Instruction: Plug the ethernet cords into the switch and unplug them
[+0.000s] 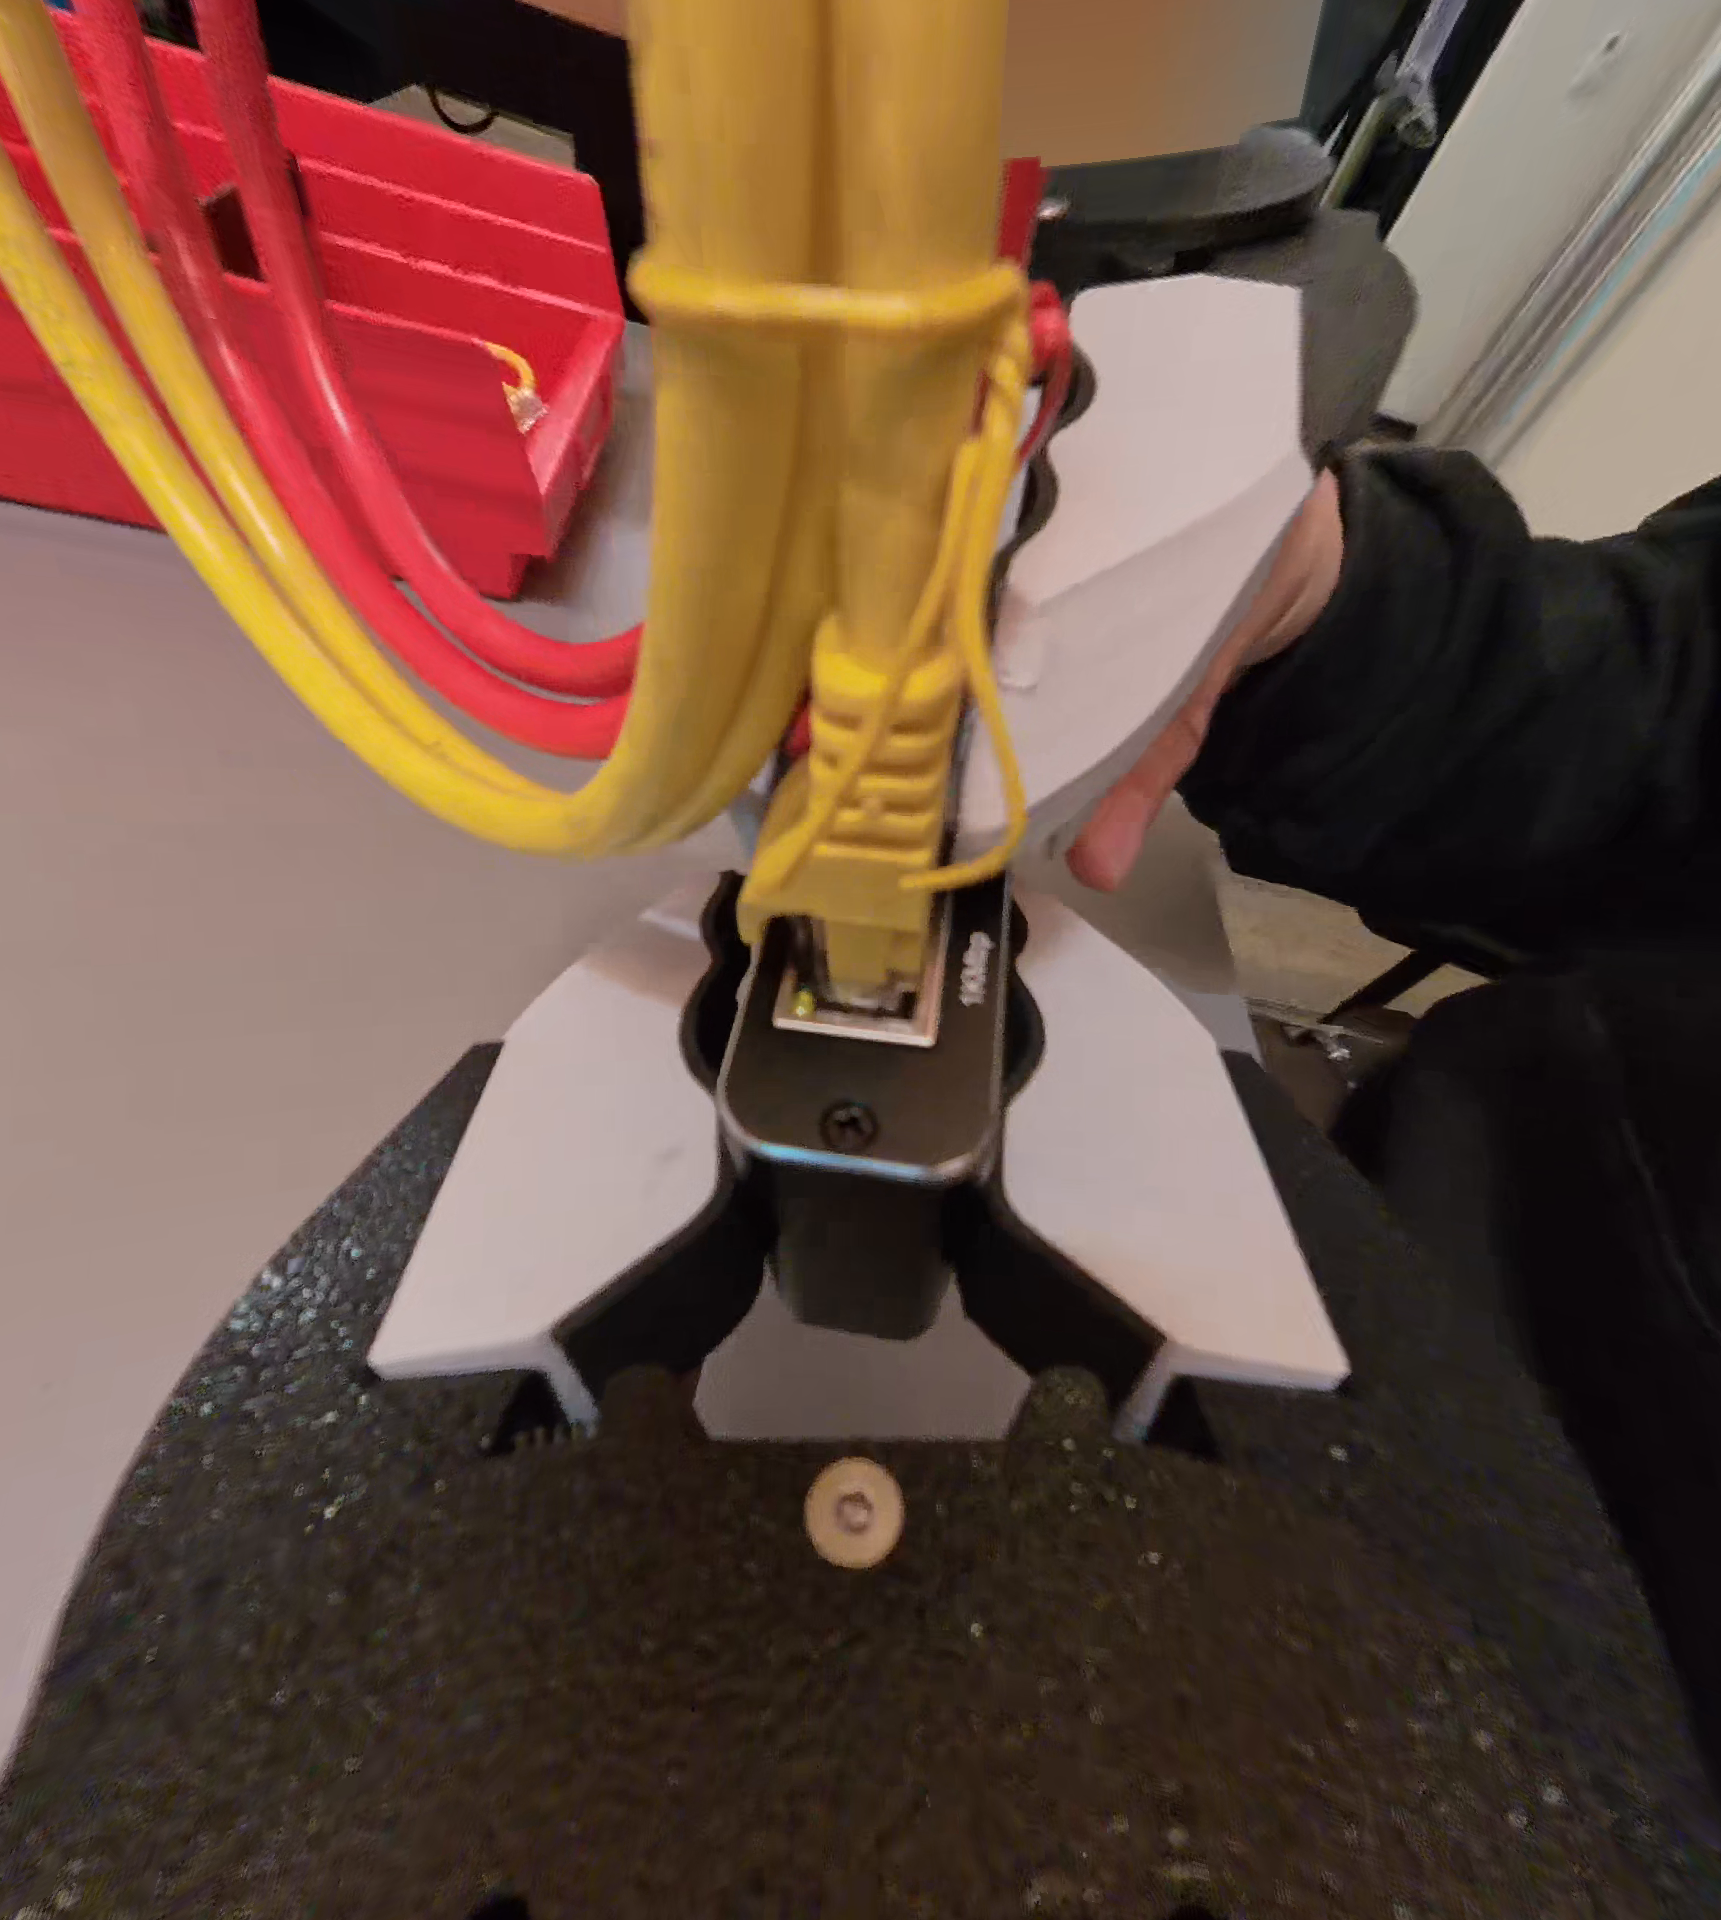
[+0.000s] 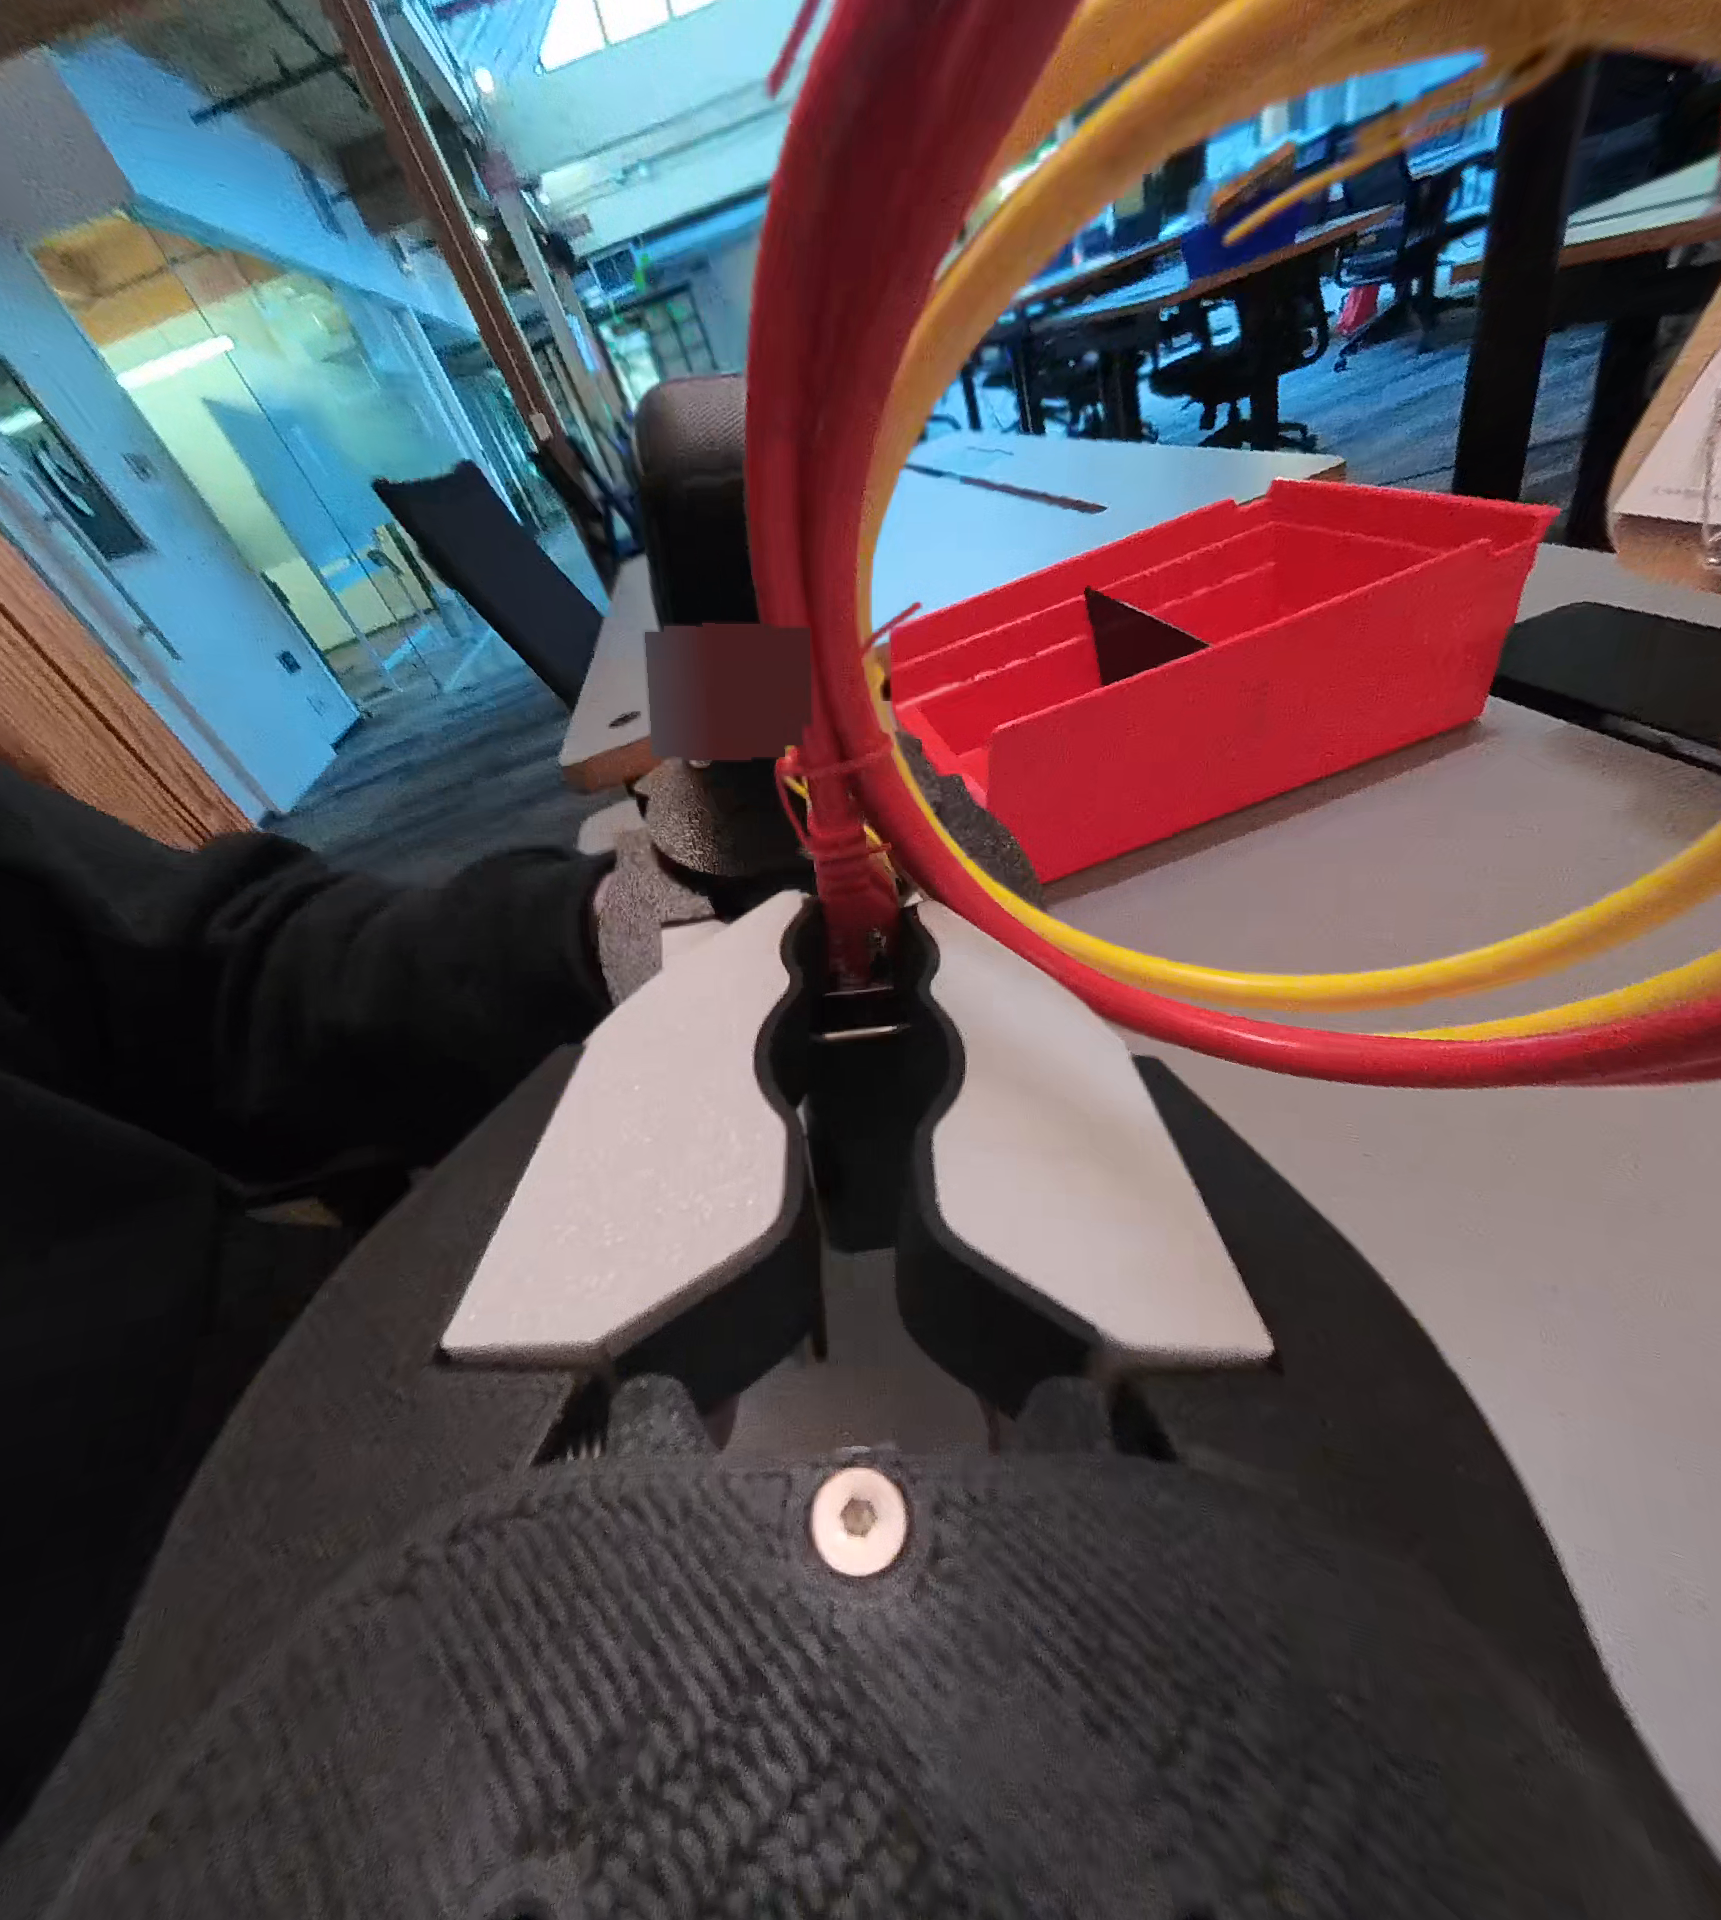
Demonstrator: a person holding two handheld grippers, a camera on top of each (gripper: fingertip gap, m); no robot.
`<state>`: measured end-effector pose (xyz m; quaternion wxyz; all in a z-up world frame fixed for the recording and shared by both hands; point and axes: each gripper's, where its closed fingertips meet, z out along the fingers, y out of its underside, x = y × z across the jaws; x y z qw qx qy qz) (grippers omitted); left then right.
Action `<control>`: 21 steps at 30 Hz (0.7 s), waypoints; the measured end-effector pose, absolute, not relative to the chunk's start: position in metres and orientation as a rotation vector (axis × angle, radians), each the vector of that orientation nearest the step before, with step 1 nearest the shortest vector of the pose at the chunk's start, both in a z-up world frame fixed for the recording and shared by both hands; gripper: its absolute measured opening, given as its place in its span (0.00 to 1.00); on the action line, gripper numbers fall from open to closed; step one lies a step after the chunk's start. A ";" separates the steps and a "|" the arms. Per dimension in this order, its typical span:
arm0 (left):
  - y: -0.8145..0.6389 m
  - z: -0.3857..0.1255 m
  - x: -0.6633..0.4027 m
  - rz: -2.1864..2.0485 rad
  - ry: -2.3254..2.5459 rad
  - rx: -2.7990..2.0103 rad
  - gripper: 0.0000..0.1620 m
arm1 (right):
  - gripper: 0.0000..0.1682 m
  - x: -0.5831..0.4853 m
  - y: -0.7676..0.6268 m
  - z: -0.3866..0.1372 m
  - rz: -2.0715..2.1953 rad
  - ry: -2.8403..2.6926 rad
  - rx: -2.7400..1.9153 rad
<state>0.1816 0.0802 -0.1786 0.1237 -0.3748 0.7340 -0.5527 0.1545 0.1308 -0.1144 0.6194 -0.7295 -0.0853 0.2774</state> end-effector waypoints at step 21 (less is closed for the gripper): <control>0.094 -0.189 0.186 -1.387 2.131 -1.077 0.29 | 0.08 0.154 0.132 -0.121 0.660 -0.176 -1.697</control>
